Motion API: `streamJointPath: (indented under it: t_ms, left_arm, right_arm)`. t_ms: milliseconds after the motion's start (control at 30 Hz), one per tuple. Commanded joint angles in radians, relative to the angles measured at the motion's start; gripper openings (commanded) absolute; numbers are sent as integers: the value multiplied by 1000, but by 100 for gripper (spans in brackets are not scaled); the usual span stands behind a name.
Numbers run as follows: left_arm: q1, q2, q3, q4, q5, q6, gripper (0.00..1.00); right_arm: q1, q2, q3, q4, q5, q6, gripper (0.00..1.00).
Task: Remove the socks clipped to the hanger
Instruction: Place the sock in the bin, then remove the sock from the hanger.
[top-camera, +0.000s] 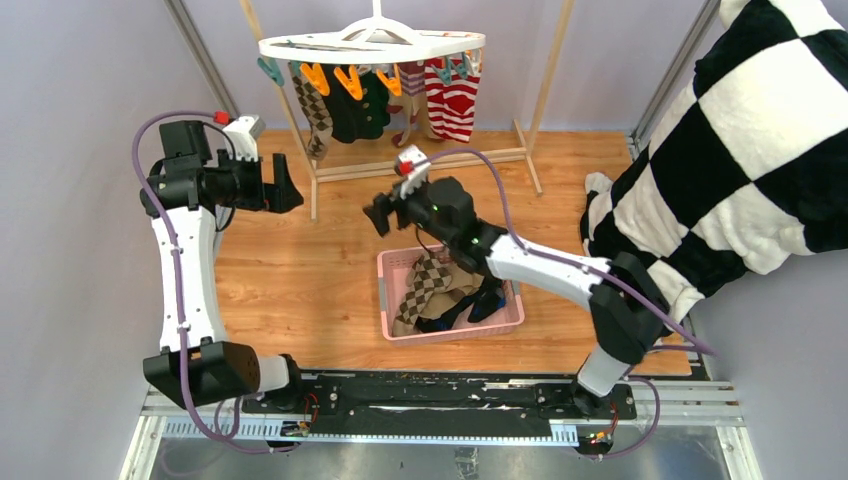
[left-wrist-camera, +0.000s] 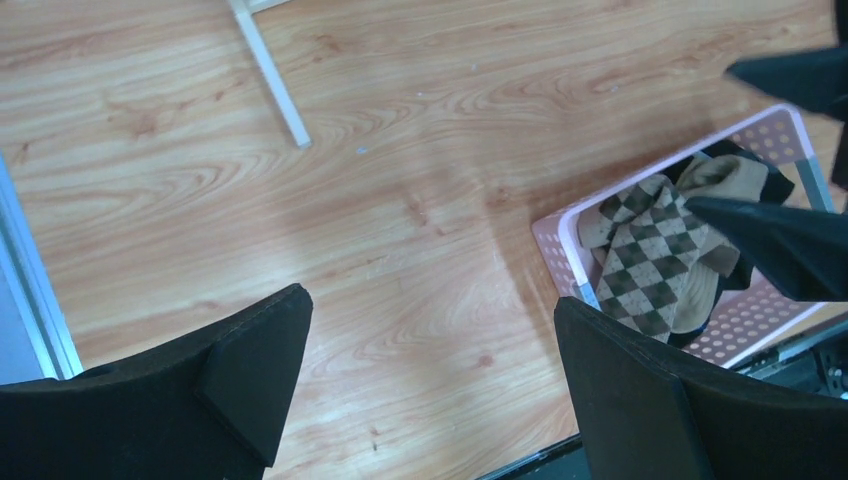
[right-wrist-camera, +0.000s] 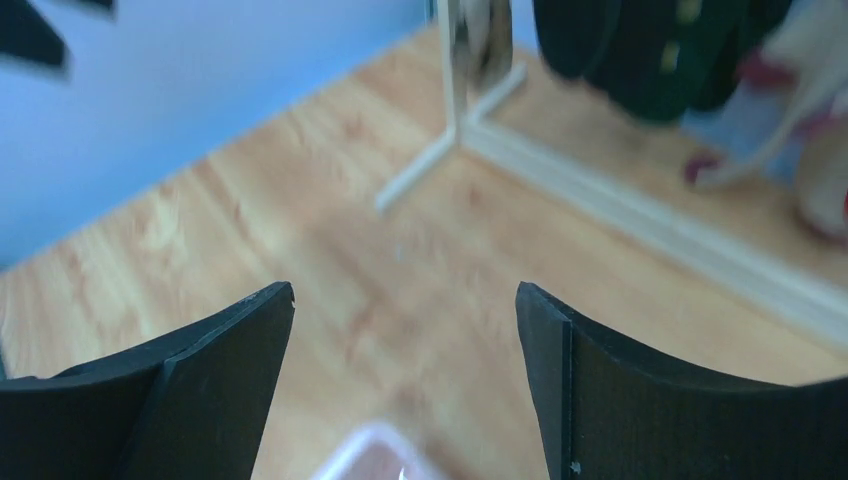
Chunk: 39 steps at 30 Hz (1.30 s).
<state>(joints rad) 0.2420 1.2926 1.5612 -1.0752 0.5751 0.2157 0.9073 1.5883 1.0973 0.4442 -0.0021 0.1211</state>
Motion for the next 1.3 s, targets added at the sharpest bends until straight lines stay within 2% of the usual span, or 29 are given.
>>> streamJointPath:
  t_ms: [0, 167, 300, 633, 767, 833, 967, 1100, 1200, 1267]
  left_arm:
    - [66, 55, -11, 13, 25, -26, 100]
    - [83, 114, -26, 15, 72, -30, 100]
    - [92, 133, -45, 15, 79, 6, 100]
    - [130, 175, -88, 15, 179, 111, 100]
    - [136, 182, -118, 14, 178, 151, 100]
    - [146, 187, -123, 14, 179, 161, 100]
    - [159, 198, -121, 14, 169, 162, 100]
    - [172, 192, -121, 13, 159, 162, 100]
    - [177, 175, -132, 14, 151, 165, 99]
    - [178, 161, -148, 14, 143, 169, 99]
  right_arm:
    - [-5, 218, 237, 68, 18, -113, 89]
    - [-45, 463, 520, 153, -85, -103, 93]
    - [-78, 642, 707, 206, -108, -87, 94]
    - [-139, 1011, 1247, 245, -196, -5, 90]
    - [-157, 1151, 1439, 274, -171, 33, 85]
    - [-163, 1188, 1493, 296, -165, 53, 78]
    - [-168, 1196, 1503, 347, -207, 73, 56]
    - [-164, 1160, 1463, 395, -294, 102, 29]
    - [-157, 1086, 1369, 444, -310, 184, 1]
    - [-150, 1022, 1302, 480, -310, 203, 0]
